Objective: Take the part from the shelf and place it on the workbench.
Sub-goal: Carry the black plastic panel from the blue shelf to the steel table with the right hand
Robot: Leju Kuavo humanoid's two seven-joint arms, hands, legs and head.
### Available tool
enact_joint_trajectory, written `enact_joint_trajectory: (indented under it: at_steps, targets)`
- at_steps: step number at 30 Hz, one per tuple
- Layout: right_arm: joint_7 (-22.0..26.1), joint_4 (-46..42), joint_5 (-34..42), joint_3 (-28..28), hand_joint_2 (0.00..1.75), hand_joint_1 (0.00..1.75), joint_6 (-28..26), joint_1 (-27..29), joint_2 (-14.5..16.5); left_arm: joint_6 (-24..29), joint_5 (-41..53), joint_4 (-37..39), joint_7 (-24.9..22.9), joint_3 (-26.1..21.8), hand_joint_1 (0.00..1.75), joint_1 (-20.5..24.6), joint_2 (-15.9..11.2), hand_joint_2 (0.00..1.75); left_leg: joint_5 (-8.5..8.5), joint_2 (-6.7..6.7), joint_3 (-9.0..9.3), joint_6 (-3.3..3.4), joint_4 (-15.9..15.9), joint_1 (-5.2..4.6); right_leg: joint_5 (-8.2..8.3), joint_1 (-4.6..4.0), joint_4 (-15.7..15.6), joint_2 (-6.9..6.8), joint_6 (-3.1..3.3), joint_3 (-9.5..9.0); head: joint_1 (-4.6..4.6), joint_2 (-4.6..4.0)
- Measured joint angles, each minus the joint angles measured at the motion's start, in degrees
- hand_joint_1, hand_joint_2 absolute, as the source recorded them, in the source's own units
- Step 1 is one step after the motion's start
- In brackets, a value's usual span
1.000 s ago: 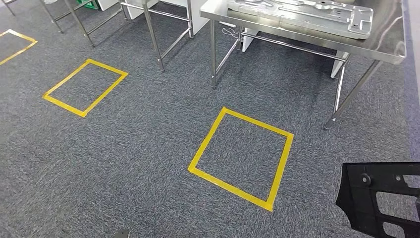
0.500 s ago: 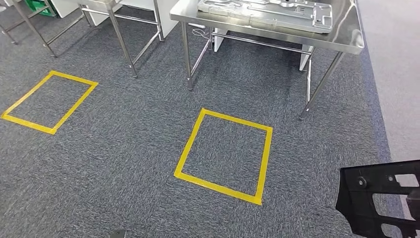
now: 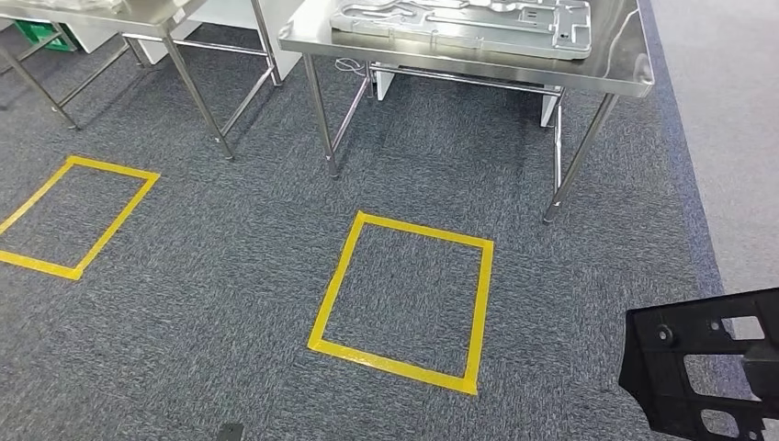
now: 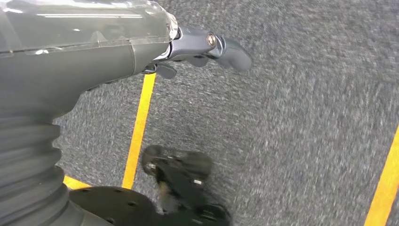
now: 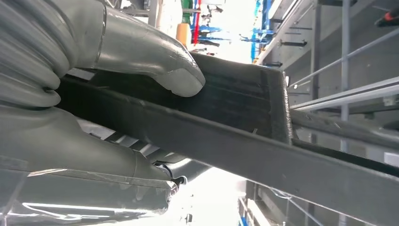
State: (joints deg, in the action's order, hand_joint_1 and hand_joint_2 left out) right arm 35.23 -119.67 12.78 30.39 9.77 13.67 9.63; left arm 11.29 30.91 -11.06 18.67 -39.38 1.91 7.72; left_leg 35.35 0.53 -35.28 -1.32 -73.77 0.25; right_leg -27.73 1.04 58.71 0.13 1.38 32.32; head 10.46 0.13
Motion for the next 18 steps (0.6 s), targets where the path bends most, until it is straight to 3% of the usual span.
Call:
enact_joint_trajectory:
  at_steps: [2, 3, 4, 6, 7, 8, 10, 11, 13, 14, 16, 17, 18]
  targets:
    - [-1.8, 0.2, -1.2, -0.2, 1.75, 1.75, -1.3, -0.2, -0.2, 0.0, 0.0, 0.0, -0.3, 0.0, 0.0, -0.3, 0.0, 1.75, 3.38, -0.01, -3.18, 0.18, -0.6, -0.02, -1.44, -0.09, 0.0, 0.46, 0.03, -1.83, 0.01, -0.01]
    - [-2.9, 0.4, -2.0, -0.4, 1.75, 1.75, -1.9, -0.5, -0.4, 0.0, 0.1, 0.0, -0.5, 0.0, 0.0, -0.4, 0.0, 1.75, 3.08, -0.01, -3.74, 0.43, 1.2, -0.08, -2.19, -0.16, 0.0, 0.66, 0.0, -2.85, 0.01, -0.01]
    - [-3.8, 0.7, -2.7, -0.6, 1.75, 1.75, -2.5, -0.8, -0.8, 0.0, 0.1, 0.0, -0.6, 0.0, 0.0, -0.5, -0.1, 1.75, 0.79, -0.02, -3.82, 0.86, 4.2, -0.21, -2.97, -0.24, -0.1, 0.79, -0.05, -3.85, 0.01, -0.01]
    - [-5.1, 1.6, -3.9, -1.1, 1.75, 1.75, -3.7, -1.8, -1.7, 0.0, 0.2, 0.0, -0.7, 0.0, 0.0, -0.7, -0.2, 1.75, -6.97, -0.24, -3.63, 1.83, 10.3, -0.68, -4.54, -0.5, 0.0, 1.11, -0.41, -5.52, 0.0, -0.01]
    - [-5.7, 2.1, -4.7, -1.4, 1.75, 1.75, -4.5, -2.3, -2.3, 0.0, 0.3, 0.0, -0.7, -0.1, 0.0, -0.8, -0.3, 1.75, -9.81, -0.38, -3.36, 2.22, 12.2, -0.9, -5.27, -0.57, -0.2, 1.26, -0.72, -6.18, 0.0, -0.01]
    - [-6.3, 2.6, -5.7, -1.8, 1.75, 1.75, -5.5, -2.9, -3.0, -0.1, 0.6, 0.0, -0.7, -0.1, 0.0, -0.8, -0.4, 1.75, -11.18, -0.53, -3.06, 2.56, 13.1, -1.02, -5.52, -0.64, -0.1, 1.42, -1.11, -6.73, -0.01, -0.01]
    - [-7.9, 4.2, -8.3, -2.6, 1.75, 1.75, -7.8, -5.3, -5.3, -0.4, 1.2, 0.0, -0.6, -0.1, 0.0, -0.6, -0.3, 1.75, -10.67, -0.61, -1.57, 3.18, 13.9, -0.97, -4.91, -0.54, 1.1, 1.44, -1.88, -7.04, -0.03, -0.01]
    - [-8.8, 5.5, -9.7, -3.1, 1.75, 1.75, -8.9, -7.3, -6.9, -0.6, 1.5, 0.0, -0.6, -0.1, 0.0, -0.4, -0.3, 1.75, -10.47, -0.58, -0.63, 3.57, 14.5, -0.85, -3.99, -0.48, 3.3, 1.18, -2.16, -6.14, -0.04, -0.01]
    - [-11.2, 9.1, -12.5, -4.5, 1.75, 1.75, -10.6, -12.9, -10.3, -0.9, 2.0, 0.0, -0.5, -0.1, 0.0, 0.0, -0.3, 1.75, -9.77, -0.38, 1.38, 4.06, 15.3, -0.64, -3.52, -0.28, 9.9, 0.58, -2.54, -1.69, -0.07, -0.01]
    - [-12.4, 11.5, -13.7, -5.4, 1.75, 1.75, -11.1, -16.1, -11.9, -1.0, 2.2, 0.0, -0.5, -0.1, 0.0, 0.2, -0.3, 1.75, -9.25, -0.27, 2.14, 4.21, 15.5, -0.61, -4.55, -0.22, 12.9, 0.37, -2.71, 1.02, -0.08, -0.01]
    - [-15.0, 17.7, -15.8, -8.1, 1.75, 1.75, -11.6, -23.6, -15.2, -1.2, 2.6, 0.0, -0.6, -0.1, 0.0, 0.4, -0.3, 1.75, -8.01, -0.19, 3.65, 4.25, 15.7, -0.6, -8.51, -0.03, 15.9, 0.21, -3.23, 5.59, -0.09, -0.01]
    - [-16.0, 21.4, -16.6, -9.9, 1.75, 1.75, -11.8, -27.7, -17.0, -1.3, 2.9, 0.0, -0.6, -0.1, 0.0, 0.5, -0.3, 1.75, -7.3, -0.17, 4.52, 4.2, 15.7, -0.6, -10.03, 0.06, 15.6, 0.12, -3.47, 7.0, -0.09, -0.01]
    - [-16.9, 25.2, -17.2, -11.8, 1.75, 1.75, -12.0, -31.9, -18.7, -1.4, 3.1, 0.0, -0.7, -0.1, 0.0, 0.5, -0.3, 1.75, -6.52, -0.16, 5.5, 4.13, 15.7, -0.59, -10.18, 0.14, 13.9, 0.02, -3.6, 7.84, -0.09, -0.01]
